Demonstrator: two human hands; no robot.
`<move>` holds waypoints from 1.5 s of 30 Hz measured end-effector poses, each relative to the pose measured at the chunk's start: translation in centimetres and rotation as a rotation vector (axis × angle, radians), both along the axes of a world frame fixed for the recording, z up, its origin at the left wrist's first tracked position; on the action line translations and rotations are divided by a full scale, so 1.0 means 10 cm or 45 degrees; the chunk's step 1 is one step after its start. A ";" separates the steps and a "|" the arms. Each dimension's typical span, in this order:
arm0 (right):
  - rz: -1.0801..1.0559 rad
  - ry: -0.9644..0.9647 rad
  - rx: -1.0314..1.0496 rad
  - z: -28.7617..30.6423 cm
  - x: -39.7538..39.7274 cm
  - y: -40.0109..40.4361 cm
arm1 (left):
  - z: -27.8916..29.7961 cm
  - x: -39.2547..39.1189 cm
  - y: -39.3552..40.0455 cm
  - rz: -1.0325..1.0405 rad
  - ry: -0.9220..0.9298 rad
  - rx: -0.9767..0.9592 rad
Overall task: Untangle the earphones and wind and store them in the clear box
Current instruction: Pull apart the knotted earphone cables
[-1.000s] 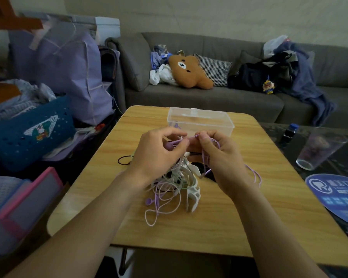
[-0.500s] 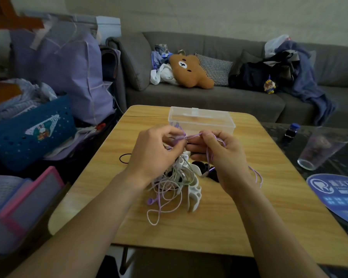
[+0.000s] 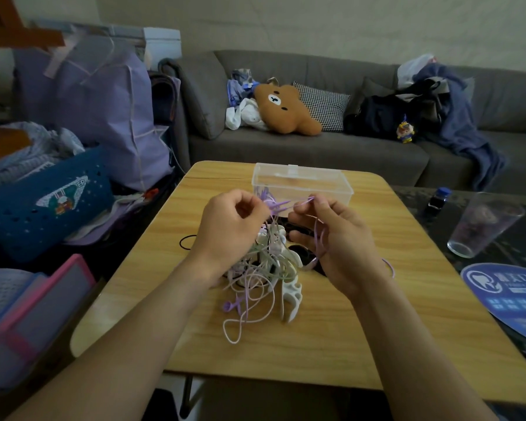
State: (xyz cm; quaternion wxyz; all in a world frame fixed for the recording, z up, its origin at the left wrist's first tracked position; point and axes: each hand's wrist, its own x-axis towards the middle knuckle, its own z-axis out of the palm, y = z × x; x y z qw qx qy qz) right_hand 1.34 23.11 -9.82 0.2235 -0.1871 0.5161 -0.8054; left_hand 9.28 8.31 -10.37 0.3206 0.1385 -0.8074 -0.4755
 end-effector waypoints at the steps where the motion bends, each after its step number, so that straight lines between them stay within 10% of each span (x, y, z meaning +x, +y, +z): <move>1: 0.018 -0.044 -0.027 0.01 0.00 0.00 | 0.00 -0.01 -0.01 0.009 -0.018 0.066; 11: 0.083 -0.350 -0.168 0.05 0.03 -0.04 | 0.08 -0.01 0.02 -0.113 -0.007 0.771; 32: 0.228 -0.414 -0.194 -0.04 -0.08 -0.02 | -0.01 0.01 -0.01 -0.638 -0.284 0.309; 42: 0.281 -0.346 -0.115 -0.04 -0.03 -0.01 | 0.00 0.02 -0.04 -0.581 -0.290 0.503; 45: 0.331 -0.371 -0.150 -0.04 -0.03 0.00 | -0.01 0.00 -0.06 -0.353 -0.148 0.232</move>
